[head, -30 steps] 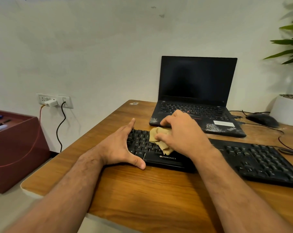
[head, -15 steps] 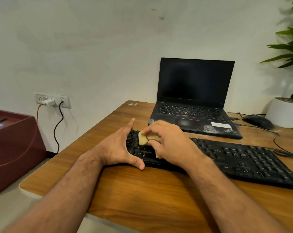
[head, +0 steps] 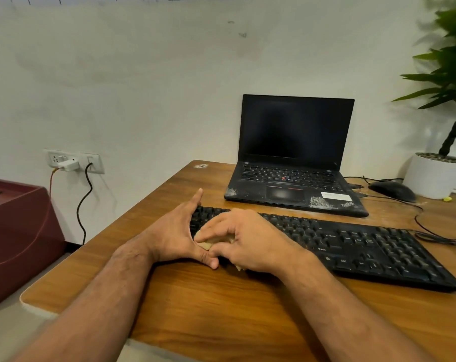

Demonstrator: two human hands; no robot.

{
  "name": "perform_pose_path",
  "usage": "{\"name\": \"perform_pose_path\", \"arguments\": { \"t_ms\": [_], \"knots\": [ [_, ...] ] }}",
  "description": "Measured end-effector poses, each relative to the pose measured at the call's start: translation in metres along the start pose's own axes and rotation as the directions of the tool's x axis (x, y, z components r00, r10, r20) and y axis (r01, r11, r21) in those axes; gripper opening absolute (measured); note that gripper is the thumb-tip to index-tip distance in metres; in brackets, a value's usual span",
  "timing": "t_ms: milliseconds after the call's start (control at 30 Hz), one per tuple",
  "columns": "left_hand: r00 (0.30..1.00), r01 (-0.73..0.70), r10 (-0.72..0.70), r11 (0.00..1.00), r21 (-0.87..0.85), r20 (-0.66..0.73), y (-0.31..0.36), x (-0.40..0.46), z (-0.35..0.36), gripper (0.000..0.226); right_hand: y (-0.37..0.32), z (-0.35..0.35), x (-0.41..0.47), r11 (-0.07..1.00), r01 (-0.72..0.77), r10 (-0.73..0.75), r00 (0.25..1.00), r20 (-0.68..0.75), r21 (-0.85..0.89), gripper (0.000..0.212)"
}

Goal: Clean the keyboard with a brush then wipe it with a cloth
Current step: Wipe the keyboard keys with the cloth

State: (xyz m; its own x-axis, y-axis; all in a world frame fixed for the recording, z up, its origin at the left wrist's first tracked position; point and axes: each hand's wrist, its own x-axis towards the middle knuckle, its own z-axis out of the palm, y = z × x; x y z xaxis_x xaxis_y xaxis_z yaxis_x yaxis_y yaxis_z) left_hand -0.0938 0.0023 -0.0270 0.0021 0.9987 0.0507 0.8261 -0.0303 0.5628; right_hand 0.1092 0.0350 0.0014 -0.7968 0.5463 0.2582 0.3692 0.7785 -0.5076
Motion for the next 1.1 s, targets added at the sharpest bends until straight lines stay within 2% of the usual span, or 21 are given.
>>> {"name": "perform_pose_path", "arguments": {
  "t_ms": [100,233,300,400,500,600,667,733,800,867,1000,1033,1100],
  "knots": [
    [1.0,0.004,-0.004,1.0,0.008,-0.001,0.001,0.0,-0.001,0.166,0.005,0.001,0.008,0.997,-0.05,0.047,0.998,-0.051,-0.059,0.023],
    [1.0,0.006,-0.006,1.0,-0.005,-0.002,0.001,-0.001,-0.001,0.166,0.018,-0.004,0.018,0.907,-0.238,0.161,0.959,-0.235,-0.347,0.031],
    [1.0,-0.003,0.003,1.0,-0.025,-0.006,0.0,-0.001,-0.002,0.166,0.022,-0.006,0.02,0.942,-0.199,0.141,0.966,-0.218,-0.272,0.032],
    [1.0,-0.026,0.026,0.999,-0.044,-0.014,0.002,-0.001,-0.002,0.163,0.021,0.001,0.024,0.969,-0.119,0.105,0.992,-0.074,-0.216,0.037],
    [1.0,-0.03,0.03,0.999,-0.016,0.003,0.002,-0.001,-0.002,0.162,0.021,0.004,0.03,0.947,-0.2,0.164,0.974,-0.157,-0.252,0.046],
    [1.0,-0.023,0.023,1.0,0.02,0.001,0.002,0.001,-0.002,0.161,0.026,-0.006,0.029,0.845,-0.361,0.268,0.924,-0.271,-0.394,0.037],
    [1.0,-0.023,0.023,1.0,0.016,0.001,0.002,0.001,-0.002,0.162,0.032,-0.012,0.024,0.87,-0.337,0.247,0.929,-0.275,-0.36,0.038],
    [0.999,-0.04,0.04,0.999,0.009,-0.007,0.002,0.0,-0.001,0.163,0.03,-0.012,0.018,0.946,-0.219,0.17,0.963,-0.208,-0.238,0.039],
    [0.998,-0.066,0.066,0.998,0.016,-0.016,0.003,-0.001,0.0,0.162,0.026,-0.007,0.016,0.965,-0.139,0.106,0.982,-0.154,-0.223,0.038],
    [0.996,-0.085,0.086,0.995,0.051,-0.016,0.007,-0.001,0.002,0.161,0.028,-0.002,0.019,0.948,-0.177,0.125,0.971,-0.202,-0.263,0.037],
    [0.998,-0.066,0.067,0.994,0.084,-0.007,0.008,0.002,0.006,0.159,0.035,-0.01,0.02,0.848,-0.4,0.27,0.891,-0.366,-0.347,0.036],
    [0.998,-0.064,0.065,0.995,0.081,-0.009,0.008,0.002,0.006,0.16,0.035,-0.013,0.017,0.859,-0.39,0.262,0.891,-0.371,-0.331,0.036],
    [0.998,-0.068,0.069,0.995,0.073,-0.011,0.007,0.001,0.006,0.16,0.03,-0.014,0.009,0.922,-0.296,0.225,0.934,-0.276,-0.251,0.037]
  ]
}}
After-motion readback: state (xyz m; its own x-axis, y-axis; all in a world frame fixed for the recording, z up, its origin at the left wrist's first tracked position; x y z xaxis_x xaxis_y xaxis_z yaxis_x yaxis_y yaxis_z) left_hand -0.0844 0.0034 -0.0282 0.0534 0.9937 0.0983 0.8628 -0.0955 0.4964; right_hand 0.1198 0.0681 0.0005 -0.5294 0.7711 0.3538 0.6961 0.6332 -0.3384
